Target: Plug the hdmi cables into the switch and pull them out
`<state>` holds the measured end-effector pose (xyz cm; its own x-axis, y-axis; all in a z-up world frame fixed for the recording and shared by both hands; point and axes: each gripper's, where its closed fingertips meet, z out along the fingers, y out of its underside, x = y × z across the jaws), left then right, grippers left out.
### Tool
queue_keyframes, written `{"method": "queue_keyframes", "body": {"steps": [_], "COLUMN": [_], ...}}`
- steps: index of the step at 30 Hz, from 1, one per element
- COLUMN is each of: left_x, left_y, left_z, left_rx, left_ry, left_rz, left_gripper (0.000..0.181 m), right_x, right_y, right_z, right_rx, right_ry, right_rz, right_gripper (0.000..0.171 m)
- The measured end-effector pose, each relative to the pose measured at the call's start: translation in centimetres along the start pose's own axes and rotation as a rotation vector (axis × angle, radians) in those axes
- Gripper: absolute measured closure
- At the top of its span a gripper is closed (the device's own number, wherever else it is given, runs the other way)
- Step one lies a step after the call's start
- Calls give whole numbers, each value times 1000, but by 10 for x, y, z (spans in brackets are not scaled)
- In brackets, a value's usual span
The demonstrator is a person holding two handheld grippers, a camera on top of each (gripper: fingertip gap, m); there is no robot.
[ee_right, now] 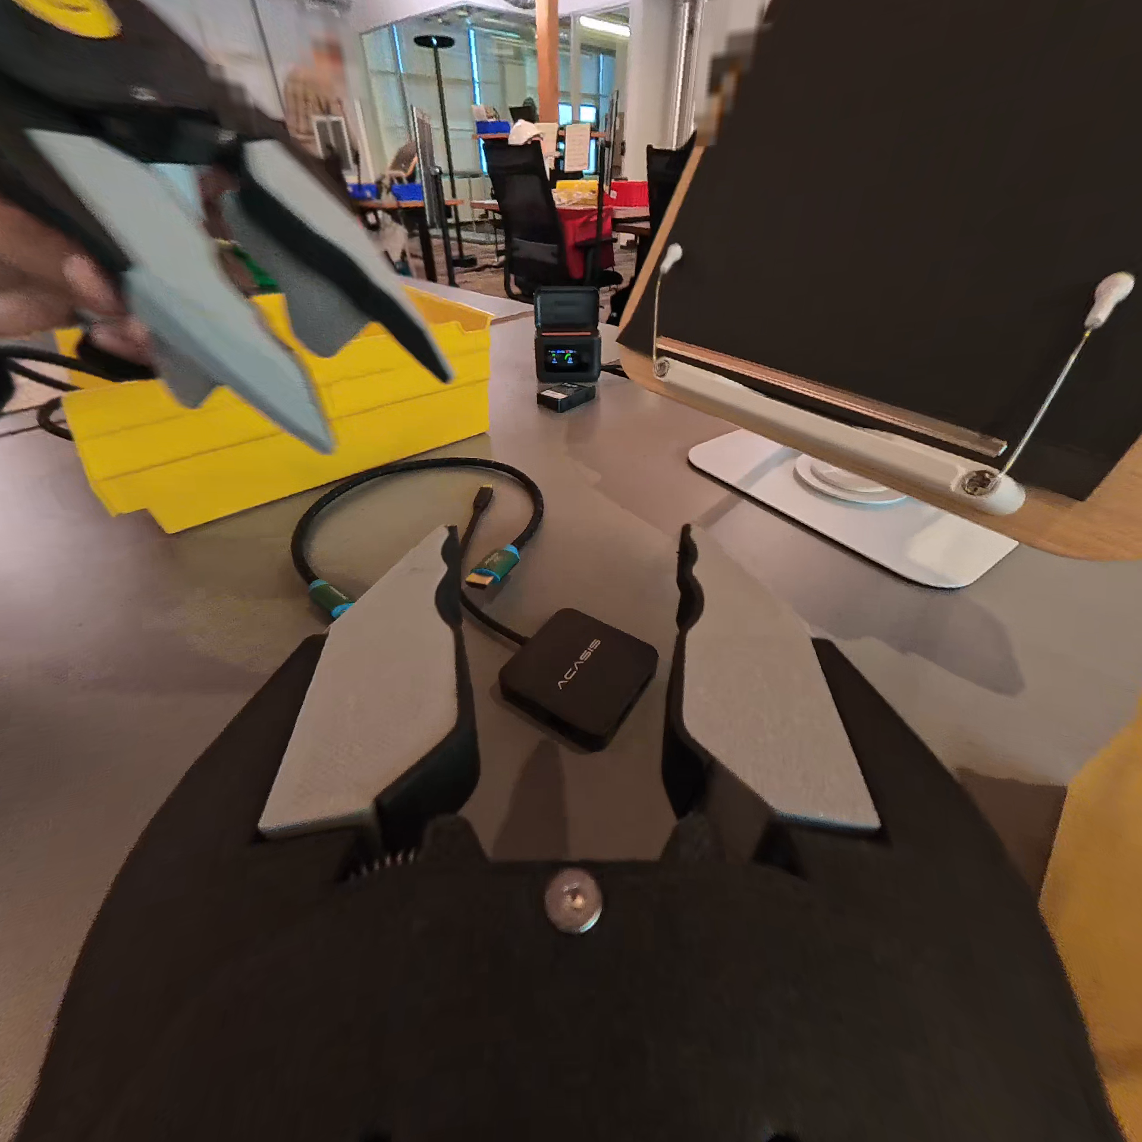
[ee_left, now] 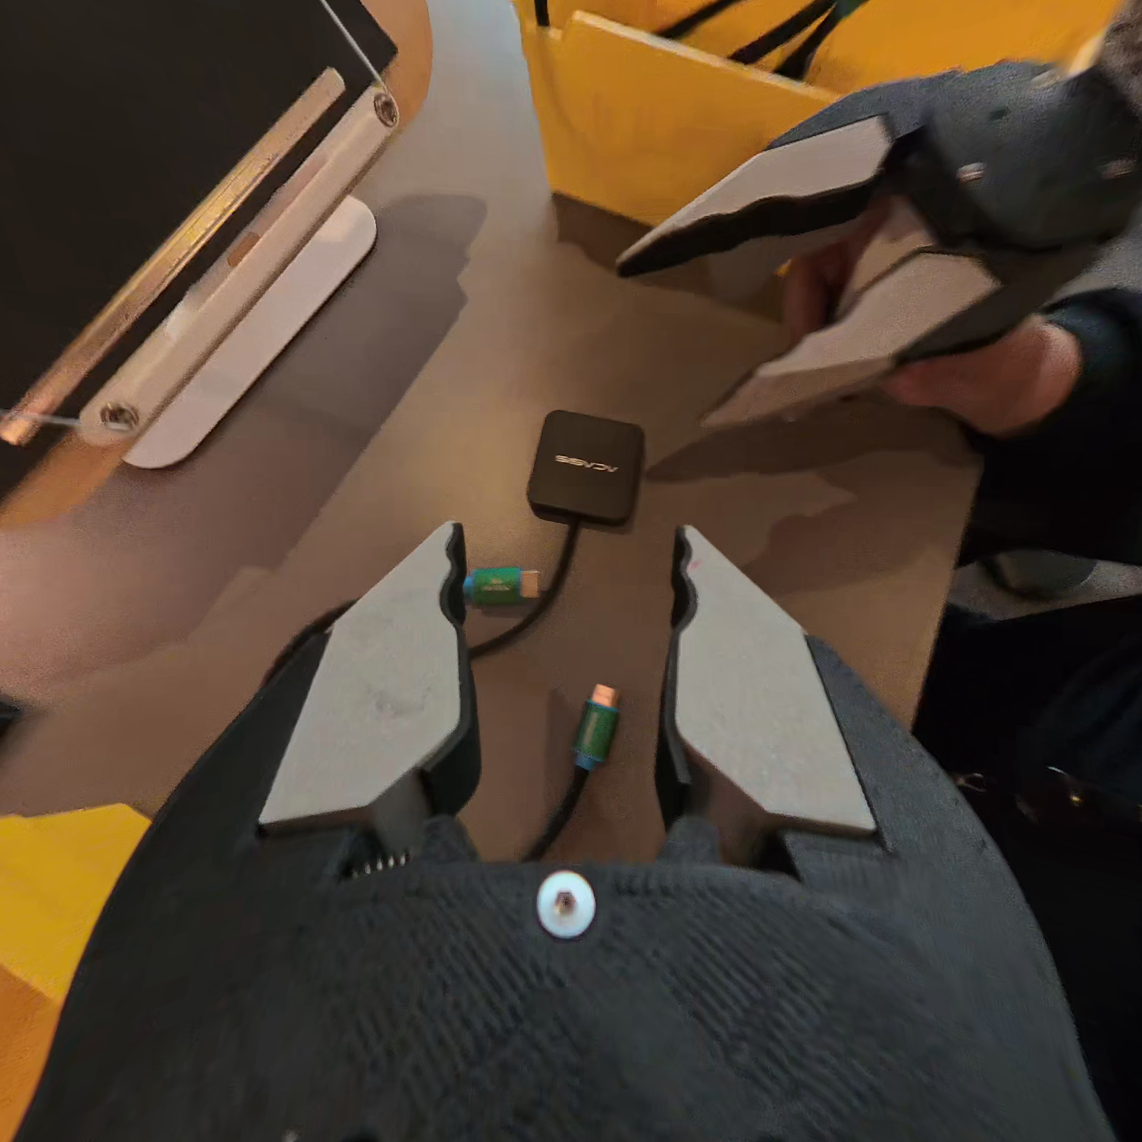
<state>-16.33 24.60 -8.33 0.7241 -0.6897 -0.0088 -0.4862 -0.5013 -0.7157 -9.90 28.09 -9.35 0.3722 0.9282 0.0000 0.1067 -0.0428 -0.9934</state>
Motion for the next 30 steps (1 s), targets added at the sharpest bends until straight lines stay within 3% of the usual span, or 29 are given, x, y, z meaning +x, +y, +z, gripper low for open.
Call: {"method": "queue_keyframes", "body": {"steps": [6, 9, 14, 19, 23, 27, 30], "left_x": [31, 27, 5, -19, -30, -26, -29], "left_y": [56, 76, 98, 83, 83, 88, 92], "left_z": [-27, -26, 13, 42, 48, 42, 38], "left_rx": [142, 216, 196, 174, 141, 140, 119], "left_ry": [-72, -213, -358, -422, -455, -487, -545], "left_rz": [-87, -102, -118, -50, 16, 85, 117], "left_gripper": [115, 115, 117, 120, 132, 137, 135], "right_x": [-7, -3, 9, 8, -21, -16, -21], "right_y": [13, 12, -5, 9, 53, 55, 68], "right_z": [12, 27, 69, 102, 88, 70, 60], "right_rx": [-68, -92, -128, -187, -392, -435, -532], "right_ry": [-19, 14, 29, -62, -326, -308, -364], "right_rz": [-13, -59, -13, -87, -76, -160, -177], "right_gripper": [104, 107, 108, 113, 119, 122, 107]}}
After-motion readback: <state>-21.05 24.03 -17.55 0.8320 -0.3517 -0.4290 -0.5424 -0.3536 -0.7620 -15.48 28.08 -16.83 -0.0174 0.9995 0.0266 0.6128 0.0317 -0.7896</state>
